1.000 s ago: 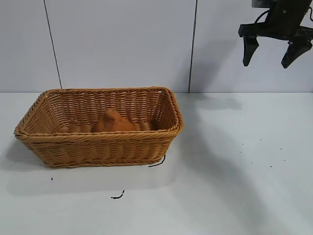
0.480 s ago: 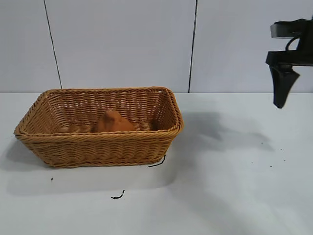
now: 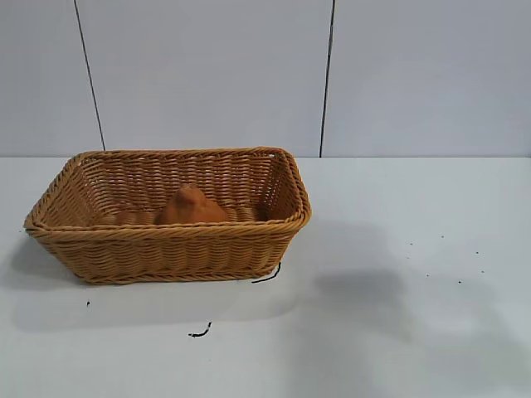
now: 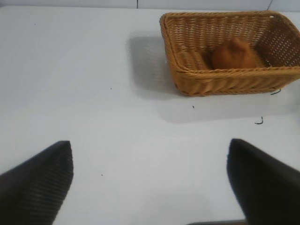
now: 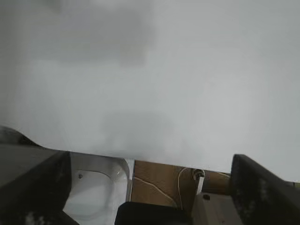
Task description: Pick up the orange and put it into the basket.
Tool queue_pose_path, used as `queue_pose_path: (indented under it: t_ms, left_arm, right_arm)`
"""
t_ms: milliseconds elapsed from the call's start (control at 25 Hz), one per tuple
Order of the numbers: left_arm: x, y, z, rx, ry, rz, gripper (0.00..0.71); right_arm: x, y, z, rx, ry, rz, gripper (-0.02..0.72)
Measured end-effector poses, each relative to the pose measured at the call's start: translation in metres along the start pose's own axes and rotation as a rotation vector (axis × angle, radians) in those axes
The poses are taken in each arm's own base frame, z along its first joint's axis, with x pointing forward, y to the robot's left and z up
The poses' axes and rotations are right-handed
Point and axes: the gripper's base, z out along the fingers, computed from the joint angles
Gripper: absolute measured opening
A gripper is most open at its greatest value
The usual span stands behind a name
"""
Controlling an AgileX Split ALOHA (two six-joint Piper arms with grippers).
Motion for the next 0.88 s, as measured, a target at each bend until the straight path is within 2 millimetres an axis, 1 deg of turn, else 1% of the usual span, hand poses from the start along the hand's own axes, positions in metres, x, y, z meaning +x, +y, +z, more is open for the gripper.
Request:
queue_pose_path:
  t_ms: [80,160,240,320,680,800,880]
  left_arm:
    - [0.000,0.000,0.000,0.000,0.000,0.000,0.639]
    - [0.000,0.000,0.000,0.000,0.000,0.000,0.639]
    - [0.000,0.000,0.000,0.000,0.000,0.000,0.639]
    - [0.000,0.000,0.000,0.000,0.000,0.000,0.639]
    - [0.000,0.000,0.000,0.000,-0.001,0.000,0.639]
    - [0.000,0.000,0.000,0.000,-0.001,0.000,0.639]
    - [0.000,0.000,0.000,0.000,-0.001,0.000,0.639]
  right_arm:
    - [0.020,0.001,-0.004,0.001,-0.070,-0.004,0.655]
    - [0.031,0.001,-0.013,0.003,-0.172,-0.009,0.655]
    - [0.039,0.002,-0.025,0.007,-0.286,-0.021,0.655]
    - [0.047,0.003,-0.032,0.008,-0.357,-0.029,0.655]
    - [0.075,0.005,-0.051,-0.014,-0.570,-0.075,0.655]
    - [0.090,0.005,-0.058,-0.013,-0.671,-0.079,0.655]
    - [0.096,0.005,-0.060,-0.012,-0.705,-0.082,0.655]
